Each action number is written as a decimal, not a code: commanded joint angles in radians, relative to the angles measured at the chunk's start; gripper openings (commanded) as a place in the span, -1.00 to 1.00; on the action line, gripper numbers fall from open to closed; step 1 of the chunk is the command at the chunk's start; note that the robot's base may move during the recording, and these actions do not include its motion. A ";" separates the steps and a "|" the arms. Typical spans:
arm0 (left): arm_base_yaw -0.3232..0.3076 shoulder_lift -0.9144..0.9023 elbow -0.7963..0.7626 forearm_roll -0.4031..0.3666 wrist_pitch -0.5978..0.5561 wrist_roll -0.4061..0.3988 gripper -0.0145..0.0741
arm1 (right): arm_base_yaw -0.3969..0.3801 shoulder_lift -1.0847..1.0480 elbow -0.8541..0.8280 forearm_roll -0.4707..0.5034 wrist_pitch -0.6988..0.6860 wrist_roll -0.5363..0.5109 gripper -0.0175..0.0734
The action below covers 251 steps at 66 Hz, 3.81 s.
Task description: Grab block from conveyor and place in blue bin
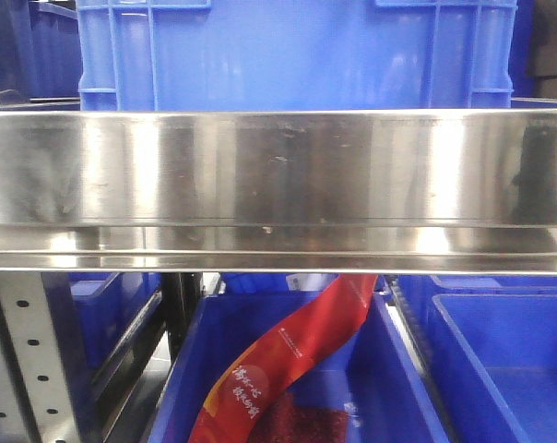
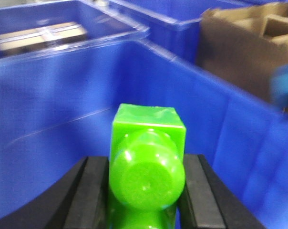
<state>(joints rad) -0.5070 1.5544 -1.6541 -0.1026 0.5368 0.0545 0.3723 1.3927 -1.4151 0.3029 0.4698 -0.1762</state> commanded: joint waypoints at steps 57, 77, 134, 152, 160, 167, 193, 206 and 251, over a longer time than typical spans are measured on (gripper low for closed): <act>0.052 -0.067 -0.014 0.027 0.048 -0.007 -0.92 | -0.067 -0.035 -0.039 0.009 0.041 -0.006 -0.97; 0.179 -0.421 0.471 0.016 -0.228 -0.007 -0.92 | -0.202 -0.380 0.357 -0.058 -0.258 -0.006 -0.97; 0.422 -1.087 1.155 -0.008 -0.405 -0.007 -0.92 | -0.339 -1.085 0.922 -0.023 -0.230 -0.004 -0.97; 0.422 -1.091 1.155 -0.008 -0.405 -0.007 -0.92 | -0.339 -1.113 0.924 -0.015 -0.233 -0.004 -0.97; 0.422 -1.091 1.155 -0.008 -0.405 -0.007 -0.92 | -0.339 -1.113 0.930 -0.017 -0.235 -0.004 -0.97; 0.422 -1.091 1.155 -0.008 -0.405 -0.007 -0.92 | -0.342 -1.136 0.981 -0.140 -0.329 -0.004 -0.97; 0.422 -1.091 1.155 -0.008 -0.405 -0.007 -0.92 | -0.342 -1.393 1.389 -0.253 -0.517 0.159 -0.97; 0.422 -1.091 1.155 -0.008 -0.405 -0.007 -0.92 | -0.342 -1.393 1.415 -0.253 -0.532 0.159 -0.97; 0.422 -1.116 1.163 -0.008 -0.403 -0.007 -0.92 | -0.342 -1.393 1.415 -0.253 -0.532 0.159 -0.97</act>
<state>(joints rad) -0.0881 0.4602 -0.4958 -0.1016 0.1514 0.0530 0.0348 0.0029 -0.0022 0.0555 -0.0342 -0.0220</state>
